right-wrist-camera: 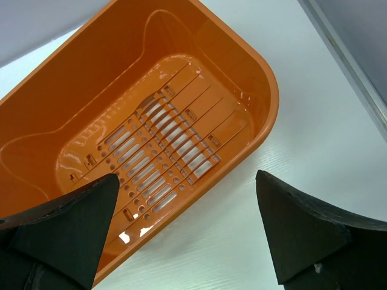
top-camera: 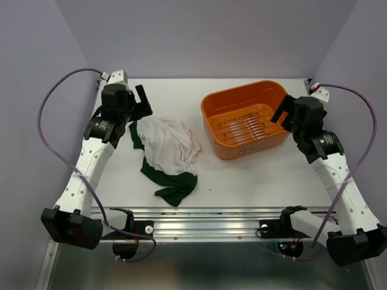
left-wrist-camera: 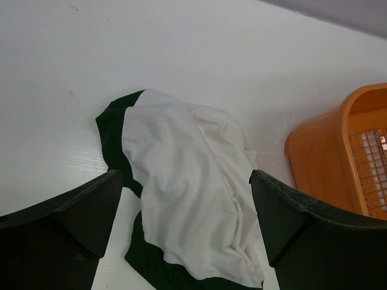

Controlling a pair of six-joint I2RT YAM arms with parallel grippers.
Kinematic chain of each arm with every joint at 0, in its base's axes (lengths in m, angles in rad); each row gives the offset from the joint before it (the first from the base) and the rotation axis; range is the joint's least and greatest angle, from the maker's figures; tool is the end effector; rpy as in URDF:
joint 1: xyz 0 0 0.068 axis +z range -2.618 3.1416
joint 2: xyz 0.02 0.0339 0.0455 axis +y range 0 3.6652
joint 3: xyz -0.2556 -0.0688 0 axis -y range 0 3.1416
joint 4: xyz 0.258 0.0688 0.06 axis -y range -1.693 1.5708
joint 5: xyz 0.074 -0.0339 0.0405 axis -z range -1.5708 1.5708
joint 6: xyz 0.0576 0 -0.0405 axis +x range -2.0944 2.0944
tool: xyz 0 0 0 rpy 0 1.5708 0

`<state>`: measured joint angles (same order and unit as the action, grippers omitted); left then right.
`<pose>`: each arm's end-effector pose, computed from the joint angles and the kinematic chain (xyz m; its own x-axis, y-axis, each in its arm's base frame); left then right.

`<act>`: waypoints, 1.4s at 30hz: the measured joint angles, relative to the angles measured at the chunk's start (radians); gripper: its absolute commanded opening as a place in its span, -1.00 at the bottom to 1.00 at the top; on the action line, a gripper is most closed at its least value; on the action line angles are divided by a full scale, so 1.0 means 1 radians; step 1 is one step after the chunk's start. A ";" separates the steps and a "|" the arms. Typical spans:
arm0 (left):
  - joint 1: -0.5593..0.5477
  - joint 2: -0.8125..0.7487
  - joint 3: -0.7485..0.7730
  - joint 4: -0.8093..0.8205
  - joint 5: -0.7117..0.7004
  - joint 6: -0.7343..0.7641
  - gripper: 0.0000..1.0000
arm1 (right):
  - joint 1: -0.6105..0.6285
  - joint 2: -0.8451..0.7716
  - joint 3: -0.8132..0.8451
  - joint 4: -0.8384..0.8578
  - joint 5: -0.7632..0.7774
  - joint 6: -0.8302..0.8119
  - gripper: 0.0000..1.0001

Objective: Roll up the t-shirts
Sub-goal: Move the bin to the center of the board.

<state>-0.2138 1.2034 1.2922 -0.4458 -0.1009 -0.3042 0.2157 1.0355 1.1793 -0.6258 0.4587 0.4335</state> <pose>0.2972 -0.0586 0.3888 -0.3614 -0.2265 -0.9045 0.0111 0.9689 -0.2471 0.2474 0.0281 0.3715 -0.3306 0.3131 -0.8903 0.3638 0.9127 0.1859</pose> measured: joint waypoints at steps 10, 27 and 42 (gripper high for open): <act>0.000 -0.023 -0.007 -0.034 0.008 0.005 0.97 | 0.000 0.007 0.003 0.007 -0.151 -0.014 1.00; 0.000 -0.052 -0.262 -0.061 0.019 -0.117 0.97 | 0.568 0.296 0.159 0.078 -0.242 -0.031 1.00; 0.055 -0.034 -0.342 -0.068 0.018 -0.212 0.97 | 0.723 0.593 0.264 0.078 -0.285 -0.068 1.00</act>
<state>-0.1593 1.1694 0.9501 -0.5133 -0.0826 -0.5167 0.9390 1.6283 1.4433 -0.5480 0.1734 0.3653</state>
